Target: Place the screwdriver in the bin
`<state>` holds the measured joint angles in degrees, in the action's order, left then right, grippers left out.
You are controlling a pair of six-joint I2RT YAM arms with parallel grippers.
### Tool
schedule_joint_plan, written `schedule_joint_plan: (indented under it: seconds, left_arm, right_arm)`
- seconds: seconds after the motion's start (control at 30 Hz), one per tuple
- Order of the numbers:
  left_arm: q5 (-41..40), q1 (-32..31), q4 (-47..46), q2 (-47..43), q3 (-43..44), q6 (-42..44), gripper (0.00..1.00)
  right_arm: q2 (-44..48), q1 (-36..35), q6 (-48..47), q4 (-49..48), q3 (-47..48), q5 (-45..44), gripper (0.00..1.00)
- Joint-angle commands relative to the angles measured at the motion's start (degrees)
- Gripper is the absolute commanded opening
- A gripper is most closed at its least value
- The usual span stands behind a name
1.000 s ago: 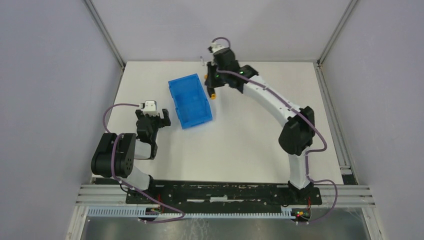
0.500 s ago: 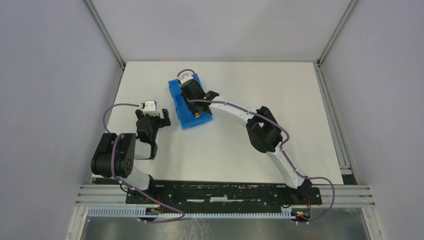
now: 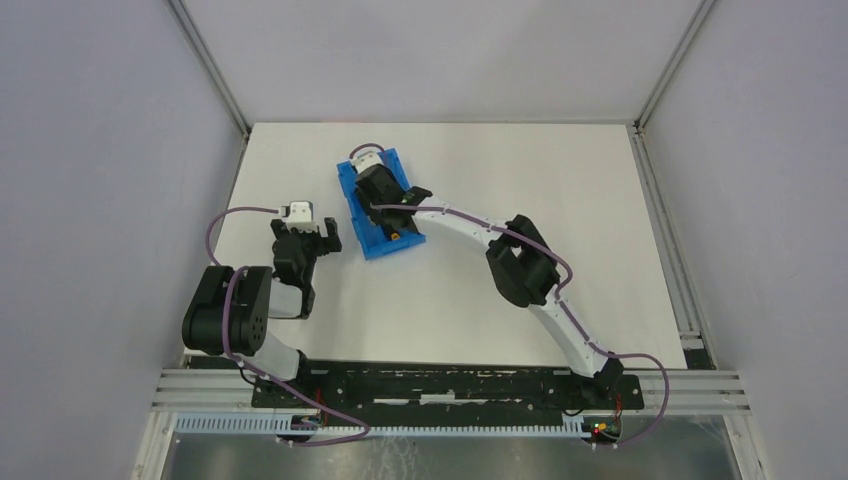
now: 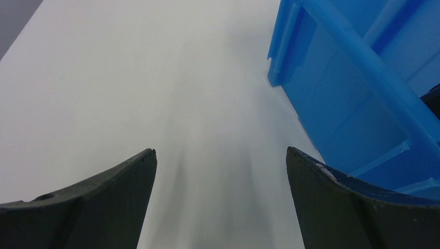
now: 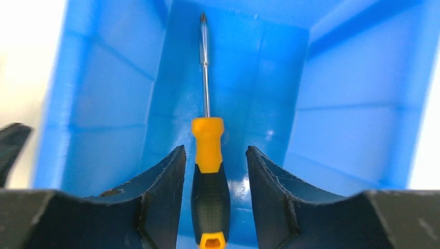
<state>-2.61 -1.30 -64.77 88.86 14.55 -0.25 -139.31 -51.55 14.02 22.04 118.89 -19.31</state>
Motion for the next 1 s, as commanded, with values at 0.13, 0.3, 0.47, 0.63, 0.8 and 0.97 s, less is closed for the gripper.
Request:
schedule_joint_plan:
  seconds: [0.13,0.3,0.47,0.63,0.8,0.97]
  left_arm:
    - [0.41,0.33,-1.50,-0.92,-0.04,-1.24,1.00]
    - [0.35,0.33,-1.50,-0.99,-0.04,-1.24,1.00]
    - [0.37,0.33,-1.50,-0.99,-0.05,-1.19,1.00]
    - [0.41,0.33,-1.50,-0.96,-0.05,-1.19,1.00]
    - [0.41,0.33,-1.50,-0.96,-0.09,-1.24,1.00]
    - [0.40,0.33,-1.50,-0.97,-0.04,-1.24,1.00]
  right_arm:
    - [25.40,-0.94,-6.97,-7.62,-5.60,-0.79,0.92]
    - [44.62,-0.13,-11.61,-13.24,-24.15,-8.29,0.98]
    - [63.28,4.47,-13.53,-23.49,-50.34,-16.40,0.98]
    - [78.98,13.64,-8.87,-25.26,-75.41,-16.75,0.98]
    - [90.75,17.74,-5.83,-30.14,-96.26,-17.04,0.98]
    - [94.19,18.33,-3.71,-34.30,-105.80,-16.09,0.98]
